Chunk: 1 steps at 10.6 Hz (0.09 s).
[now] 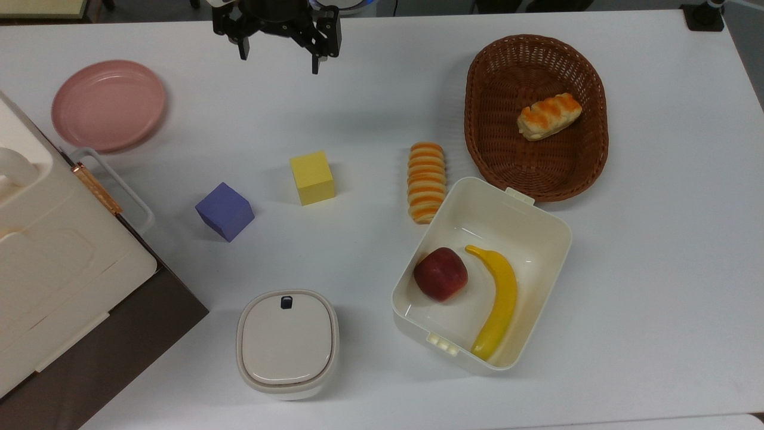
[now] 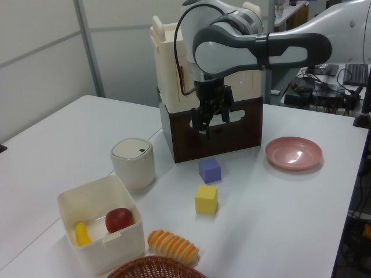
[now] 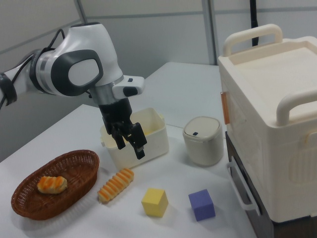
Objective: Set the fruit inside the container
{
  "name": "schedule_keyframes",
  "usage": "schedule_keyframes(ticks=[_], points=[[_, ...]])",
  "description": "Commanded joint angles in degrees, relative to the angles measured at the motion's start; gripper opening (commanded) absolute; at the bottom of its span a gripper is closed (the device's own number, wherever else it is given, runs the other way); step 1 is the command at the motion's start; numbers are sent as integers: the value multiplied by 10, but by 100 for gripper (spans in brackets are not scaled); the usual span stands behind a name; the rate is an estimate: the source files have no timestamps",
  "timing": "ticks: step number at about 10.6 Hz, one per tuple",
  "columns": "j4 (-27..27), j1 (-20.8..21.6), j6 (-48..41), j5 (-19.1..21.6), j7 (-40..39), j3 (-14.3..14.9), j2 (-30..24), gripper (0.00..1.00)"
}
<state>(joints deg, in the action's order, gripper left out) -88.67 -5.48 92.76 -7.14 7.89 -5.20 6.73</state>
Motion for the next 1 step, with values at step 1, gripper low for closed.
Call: schedule_keyframes(ticks=[1], points=[[-16, -11, 5, 34, -14, 3, -17, 100]])
